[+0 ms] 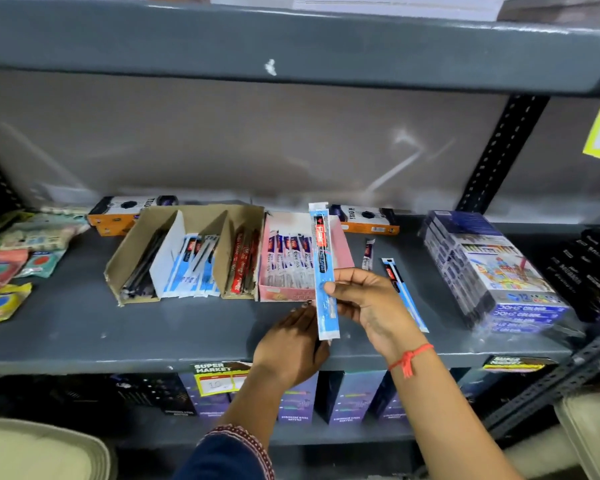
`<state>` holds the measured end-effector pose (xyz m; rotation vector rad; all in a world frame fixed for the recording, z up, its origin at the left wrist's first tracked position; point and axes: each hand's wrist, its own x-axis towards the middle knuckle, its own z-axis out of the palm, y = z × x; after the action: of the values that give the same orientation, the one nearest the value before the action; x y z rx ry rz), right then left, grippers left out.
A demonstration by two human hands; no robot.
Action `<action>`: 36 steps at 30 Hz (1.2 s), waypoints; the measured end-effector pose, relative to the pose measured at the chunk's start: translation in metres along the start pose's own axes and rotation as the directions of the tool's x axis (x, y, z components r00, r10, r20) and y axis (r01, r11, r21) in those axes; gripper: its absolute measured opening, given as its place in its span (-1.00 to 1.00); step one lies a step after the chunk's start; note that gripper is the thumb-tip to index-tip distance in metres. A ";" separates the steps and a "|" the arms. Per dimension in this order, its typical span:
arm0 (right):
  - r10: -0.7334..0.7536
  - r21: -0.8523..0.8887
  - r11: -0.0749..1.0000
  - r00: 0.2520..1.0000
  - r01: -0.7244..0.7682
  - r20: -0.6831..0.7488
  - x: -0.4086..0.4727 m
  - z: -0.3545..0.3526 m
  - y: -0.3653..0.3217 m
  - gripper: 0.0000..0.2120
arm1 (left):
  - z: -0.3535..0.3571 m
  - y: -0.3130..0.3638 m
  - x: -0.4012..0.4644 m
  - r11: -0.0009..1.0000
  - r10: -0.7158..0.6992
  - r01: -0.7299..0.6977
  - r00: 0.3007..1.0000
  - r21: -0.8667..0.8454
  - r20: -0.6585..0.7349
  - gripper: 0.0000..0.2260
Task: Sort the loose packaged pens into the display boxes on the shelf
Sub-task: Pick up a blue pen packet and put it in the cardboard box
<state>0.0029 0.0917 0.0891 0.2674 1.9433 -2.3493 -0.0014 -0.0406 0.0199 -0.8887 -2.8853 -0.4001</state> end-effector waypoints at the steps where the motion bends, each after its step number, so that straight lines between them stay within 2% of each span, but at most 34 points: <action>1: 0.006 -0.006 1.000 1.000 -0.006 0.001 0.000 0.002 0.001 -0.79 | -0.002 0.002 0.000 1.000 -0.009 0.009 1.000 -0.016 -0.019 -0.58; 2: 0.014 -0.016 1.000 1.000 -0.014 0.008 0.001 0.007 0.001 -0.78 | 0.000 0.000 0.000 1.000 -0.022 0.021 0.998 -0.015 -0.051 -0.59; 4: 0.023 -0.045 0.999 0.999 -0.022 0.022 0.002 0.018 0.001 -0.76 | 0.006 -0.005 0.002 0.997 -0.064 0.064 0.998 -0.036 -0.009 -0.57; 7: 0.036 -0.075 0.997 0.998 -0.032 0.051 0.009 0.044 0.000 -0.76 | 0.014 -0.017 -0.002 0.998 -0.053 0.052 0.998 0.021 0.045 -0.44; 10: 0.032 -0.121 0.992 0.996 -0.021 0.083 0.019 0.081 0.001 -0.76 | 0.014 -0.039 -0.022 0.995 -0.075 0.076 0.997 0.059 -0.021 -0.51; 13: 0.007 -0.225 0.974 0.996 0.012 0.086 0.031 0.117 0.009 -0.71 | 0.001 -0.068 -0.048 0.994 -0.104 0.101 0.993 -0.051 -0.059 -0.55; 17: -0.024 -0.431 0.902 1.000 0.024 0.006 0.052 0.159 0.028 -0.66 | -0.008 -0.110 -0.069 0.986 -0.168 0.168 0.981 -0.003 -0.093 -0.62; 20: -0.047 -0.559 0.829 0.998 0.023 -0.029 0.064 0.184 0.034 -0.80 | -0.011 -0.124 -0.077 0.981 -0.188 0.192 0.973 0.020 -0.131 -0.63; 22: -0.058 -0.627 0.779 0.997 0.018 -0.044 0.071 0.198 0.034 -0.77 | -0.006 -0.128 -0.077 0.983 -0.182 0.185 0.970 0.006 -0.160 -0.63; 26: -0.051 -0.711 0.703 0.996 -0.016 -0.072 0.087 0.217 0.031 -0.68 | 0.004 -0.133 -0.074 0.986 -0.169 0.164 0.963 -0.041 -0.208 -0.64; 30: -0.032 -0.776 0.630 0.997 -0.037 -0.073 0.104 0.226 0.032 -0.69 | 0.010 -0.138 -0.073 0.986 -0.163 0.151 0.957 -0.067 -0.240 -0.63; 36: -0.007 -0.811 0.581 0.996 -0.072 -0.093 0.124 0.234 0.039 -0.71 | 0.014 -0.137 -0.071 0.985 -0.171 0.165 0.946 -0.045 -0.275 -0.60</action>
<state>-0.1315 -0.1391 0.0709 0.3129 2.7640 -1.1672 -0.0205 -0.1835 -0.0351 -0.5378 -2.7058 -0.5257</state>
